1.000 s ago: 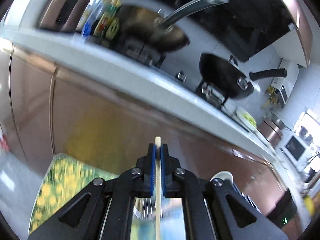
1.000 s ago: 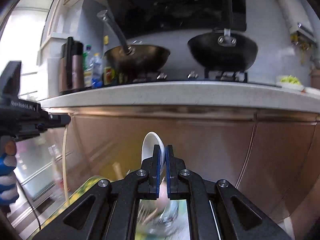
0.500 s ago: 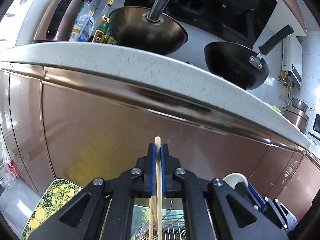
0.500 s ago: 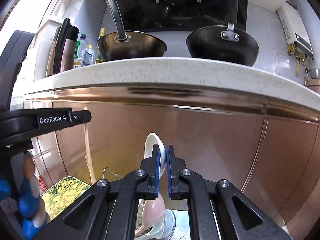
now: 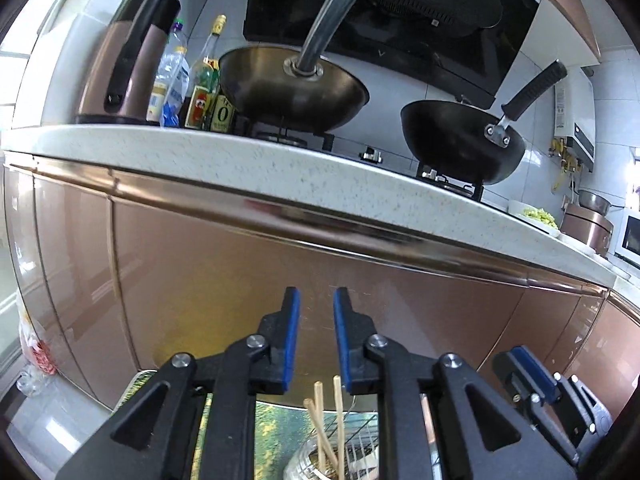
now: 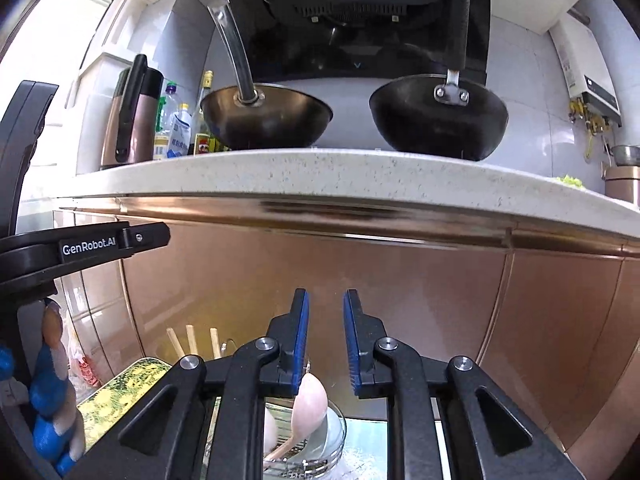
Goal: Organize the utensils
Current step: 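Move both open tools back down toward the chopsticks on the table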
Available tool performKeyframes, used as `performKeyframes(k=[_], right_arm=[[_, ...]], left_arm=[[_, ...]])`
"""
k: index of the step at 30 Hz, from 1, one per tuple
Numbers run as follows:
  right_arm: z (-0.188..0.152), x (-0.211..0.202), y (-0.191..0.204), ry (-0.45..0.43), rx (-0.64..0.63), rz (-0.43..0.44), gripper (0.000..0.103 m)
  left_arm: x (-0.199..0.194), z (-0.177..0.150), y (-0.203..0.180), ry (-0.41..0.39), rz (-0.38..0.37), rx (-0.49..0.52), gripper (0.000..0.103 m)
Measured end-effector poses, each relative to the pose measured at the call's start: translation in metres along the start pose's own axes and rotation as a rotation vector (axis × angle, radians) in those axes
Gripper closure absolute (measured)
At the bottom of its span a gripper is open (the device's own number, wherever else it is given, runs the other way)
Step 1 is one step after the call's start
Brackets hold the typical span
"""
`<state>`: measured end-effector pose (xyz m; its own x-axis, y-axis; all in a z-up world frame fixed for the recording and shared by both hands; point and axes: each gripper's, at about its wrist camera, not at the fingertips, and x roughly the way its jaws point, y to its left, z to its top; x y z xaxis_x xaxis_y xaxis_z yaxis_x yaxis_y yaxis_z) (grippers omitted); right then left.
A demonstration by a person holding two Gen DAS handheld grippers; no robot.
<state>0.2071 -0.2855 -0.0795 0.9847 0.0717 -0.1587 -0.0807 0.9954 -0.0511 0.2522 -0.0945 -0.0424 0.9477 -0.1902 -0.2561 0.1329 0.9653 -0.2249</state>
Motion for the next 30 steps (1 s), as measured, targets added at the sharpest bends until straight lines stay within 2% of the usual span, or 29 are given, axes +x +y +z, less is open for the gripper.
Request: performKeyframes(k=[8,13,23,26,28,30], right_arm=[[0.019,-0.047,0.008,0.000,-0.015,0.012,0.086],[0.024,-0.071,0.015,0.062,-0.015,0.044,0.086],[-0.013,-0.088,0.039,0.263,-0.013,0.126,0.086],[-0.031,-0.088,0.044,0.321,0.007,0.142,0.086],[-0.043,-0.085,0.047,0.359,0.019,0.148,0.086],[-0.057,-0.080,0.051,0.413,0.032,0.156,0.086]], left_arm=[[-0.055,0.015,0.022,0.015,0.039,0.041,0.087],[-0.084,0.013,0.043,0.075,0.078,0.070,0.087],[-0.115,-0.035,0.102,0.249,0.134,0.064,0.087],[-0.116,-0.054,0.115,0.312,0.127,0.069,0.086],[-0.113,-0.070,0.125,0.376,0.113,0.052,0.076],[-0.110,-0.087,0.132,0.428,0.102,0.038,0.074]])
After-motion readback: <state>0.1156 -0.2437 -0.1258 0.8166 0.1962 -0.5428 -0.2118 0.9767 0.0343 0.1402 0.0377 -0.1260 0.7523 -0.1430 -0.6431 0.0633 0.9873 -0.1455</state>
